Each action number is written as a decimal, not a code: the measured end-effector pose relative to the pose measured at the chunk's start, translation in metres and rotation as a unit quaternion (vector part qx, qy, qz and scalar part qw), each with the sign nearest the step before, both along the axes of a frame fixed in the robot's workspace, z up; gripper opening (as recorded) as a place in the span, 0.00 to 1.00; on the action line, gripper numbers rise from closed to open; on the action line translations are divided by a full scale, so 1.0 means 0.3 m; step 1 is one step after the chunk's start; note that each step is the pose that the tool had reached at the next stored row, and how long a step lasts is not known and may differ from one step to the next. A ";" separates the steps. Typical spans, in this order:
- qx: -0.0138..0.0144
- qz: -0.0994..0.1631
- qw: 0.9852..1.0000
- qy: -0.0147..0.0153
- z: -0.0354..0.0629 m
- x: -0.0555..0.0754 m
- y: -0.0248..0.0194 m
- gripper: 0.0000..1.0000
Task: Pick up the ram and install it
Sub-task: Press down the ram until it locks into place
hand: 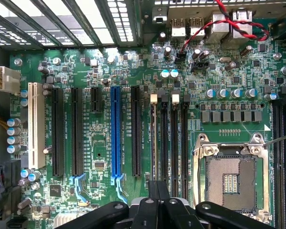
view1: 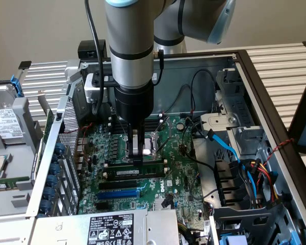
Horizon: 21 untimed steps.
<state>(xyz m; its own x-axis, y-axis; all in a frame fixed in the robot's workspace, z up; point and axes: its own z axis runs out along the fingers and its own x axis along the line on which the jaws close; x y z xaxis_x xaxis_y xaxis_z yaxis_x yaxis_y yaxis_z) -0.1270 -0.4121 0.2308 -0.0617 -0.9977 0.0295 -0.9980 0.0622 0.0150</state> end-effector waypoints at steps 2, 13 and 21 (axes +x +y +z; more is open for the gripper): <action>0.000 0.000 1.000 0.000 0.000 0.000 0.000 0.11; 0.000 0.000 1.000 0.000 -0.001 0.000 0.000 0.11; 0.000 0.000 1.000 0.000 -0.001 0.000 -0.003 0.11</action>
<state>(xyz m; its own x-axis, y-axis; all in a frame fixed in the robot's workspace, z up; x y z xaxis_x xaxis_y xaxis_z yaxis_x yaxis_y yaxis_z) -0.1270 -0.4129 0.2305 -0.0617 -0.9977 0.0295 -0.9980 0.0621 0.0151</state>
